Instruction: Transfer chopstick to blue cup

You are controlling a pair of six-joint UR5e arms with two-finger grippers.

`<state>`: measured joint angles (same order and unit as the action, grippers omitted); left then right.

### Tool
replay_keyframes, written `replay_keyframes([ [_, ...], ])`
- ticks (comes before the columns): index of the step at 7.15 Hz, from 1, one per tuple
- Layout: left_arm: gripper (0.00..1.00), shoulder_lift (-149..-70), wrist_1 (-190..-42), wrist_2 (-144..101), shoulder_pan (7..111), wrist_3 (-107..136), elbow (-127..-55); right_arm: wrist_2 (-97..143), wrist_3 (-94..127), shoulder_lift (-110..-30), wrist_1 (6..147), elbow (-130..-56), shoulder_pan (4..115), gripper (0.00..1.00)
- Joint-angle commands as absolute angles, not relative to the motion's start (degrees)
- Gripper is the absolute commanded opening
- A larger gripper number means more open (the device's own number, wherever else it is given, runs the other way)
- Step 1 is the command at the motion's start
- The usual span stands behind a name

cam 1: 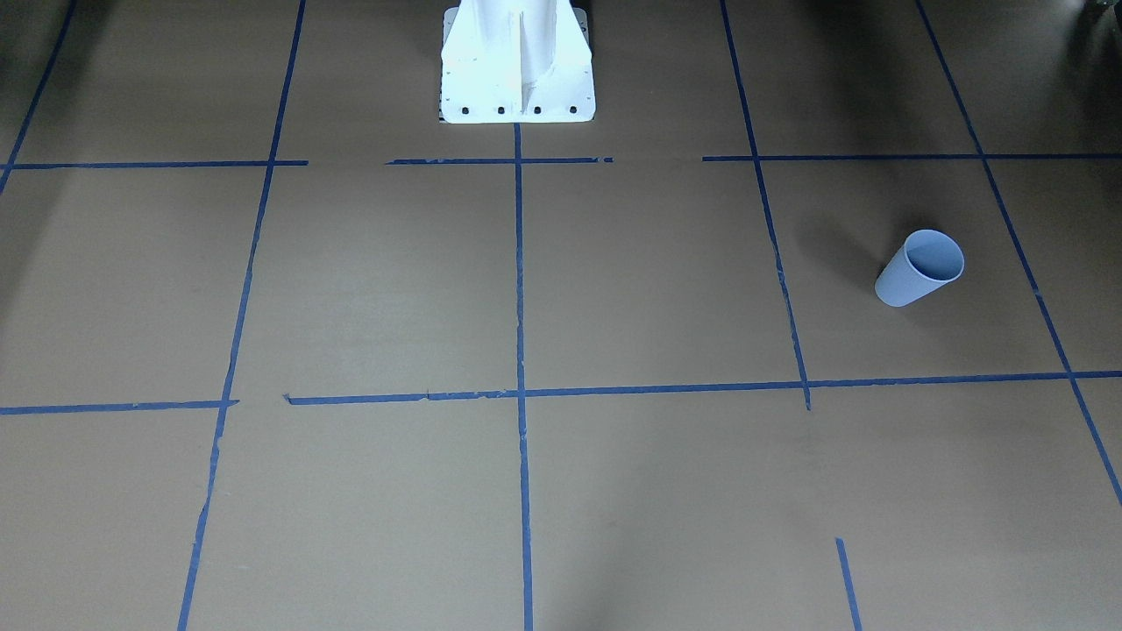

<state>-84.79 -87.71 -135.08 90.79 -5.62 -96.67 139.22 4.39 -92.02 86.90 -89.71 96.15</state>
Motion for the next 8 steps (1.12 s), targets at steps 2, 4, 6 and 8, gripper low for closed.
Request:
replay_keyframes([
  [2,1.0,-84.8,-87.7,-135.1,90.8,-5.6,-96.7,139.2,4.5,-92.1,86.7,-90.3,96.2,1.0],
  [4,1.0,-84.8,-87.7,-135.1,90.8,-5.6,-96.7,139.2,4.5,-92.1,86.6,-90.4,96.2,1.0],
  [6,1.0,-84.8,-87.9,-134.9,90.8,-5.5,-96.8,139.3,4.5,-92.1,86.6,-90.5,96.2,1.0],
  [8,1.0,-85.3,-88.1,-135.2,90.6,-4.9,-97.9,139.2,4.6,-92.1,87.1,-91.9,96.2,1.0],
])
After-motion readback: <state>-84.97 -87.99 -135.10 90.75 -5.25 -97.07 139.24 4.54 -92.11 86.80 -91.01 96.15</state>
